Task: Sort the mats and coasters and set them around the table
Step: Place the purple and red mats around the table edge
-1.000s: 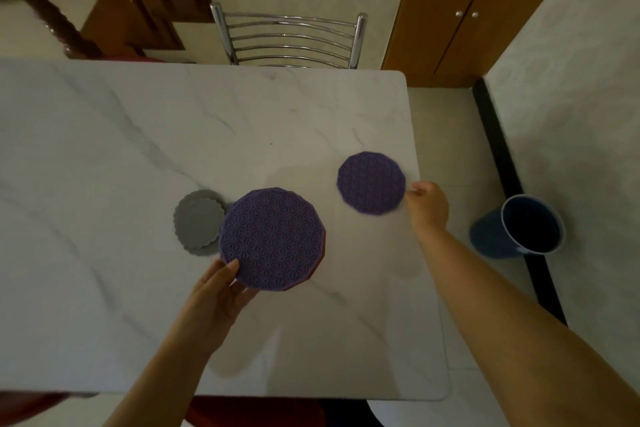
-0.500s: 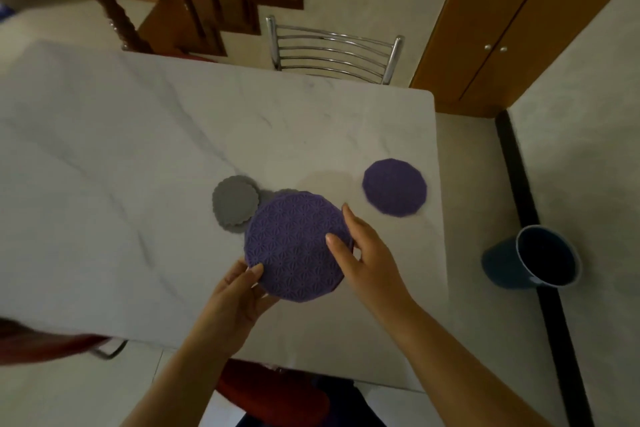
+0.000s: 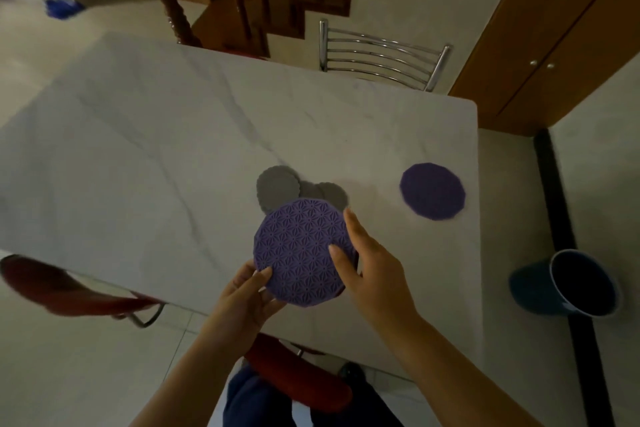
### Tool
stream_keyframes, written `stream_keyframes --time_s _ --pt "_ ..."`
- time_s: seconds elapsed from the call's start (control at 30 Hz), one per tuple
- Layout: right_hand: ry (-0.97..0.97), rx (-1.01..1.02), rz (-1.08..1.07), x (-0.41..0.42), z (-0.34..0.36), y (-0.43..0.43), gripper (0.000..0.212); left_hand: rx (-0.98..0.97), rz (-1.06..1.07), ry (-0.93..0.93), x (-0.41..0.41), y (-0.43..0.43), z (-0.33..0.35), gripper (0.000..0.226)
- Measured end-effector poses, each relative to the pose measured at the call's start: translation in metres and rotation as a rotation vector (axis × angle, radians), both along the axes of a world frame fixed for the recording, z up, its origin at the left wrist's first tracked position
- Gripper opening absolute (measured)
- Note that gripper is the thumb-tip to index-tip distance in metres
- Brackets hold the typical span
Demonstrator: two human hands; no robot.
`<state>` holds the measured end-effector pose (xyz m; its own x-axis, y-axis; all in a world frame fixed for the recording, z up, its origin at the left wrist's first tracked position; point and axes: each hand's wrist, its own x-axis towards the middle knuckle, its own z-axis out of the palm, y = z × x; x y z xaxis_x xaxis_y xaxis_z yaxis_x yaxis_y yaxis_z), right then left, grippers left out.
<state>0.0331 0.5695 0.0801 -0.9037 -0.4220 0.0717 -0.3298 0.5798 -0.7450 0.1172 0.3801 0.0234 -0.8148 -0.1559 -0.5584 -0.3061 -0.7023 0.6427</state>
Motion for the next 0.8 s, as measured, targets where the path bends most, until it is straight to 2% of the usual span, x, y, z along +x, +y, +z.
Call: stream_keyframes --time_s 0.07,0.2,0.3,0.57,0.67,0.8 --pt "-0.008 -0.066 -0.058 0.001 0.001 -0.007 0.057 0.001 -0.020 -0.002 -0.001 -0.008 -0.002 0.031" --pt "-0.109 -0.166 -0.233 0.003 -0.001 -0.024 0.030 0.035 -0.078 -0.001 -0.004 -0.029 -0.008 0.030" --pt "-0.195 -0.220 -0.336 0.008 -0.004 -0.046 0.020 0.040 -0.135 -0.005 -0.009 -0.056 -0.011 0.030" --pt "-0.476 -0.481 -0.595 0.018 -0.014 -0.101 0.018 -0.062 -0.340 -0.016 -0.028 -0.143 -0.007 0.038" --pt "-0.486 -0.490 -0.607 0.021 -0.014 -0.119 0.015 -0.081 -0.372 -0.003 -0.034 -0.170 -0.007 0.031" --pt "-0.380 -0.424 -0.706 0.016 -0.010 -0.127 0.018 -0.051 -0.368 0.037 -0.039 -0.190 -0.007 0.029"
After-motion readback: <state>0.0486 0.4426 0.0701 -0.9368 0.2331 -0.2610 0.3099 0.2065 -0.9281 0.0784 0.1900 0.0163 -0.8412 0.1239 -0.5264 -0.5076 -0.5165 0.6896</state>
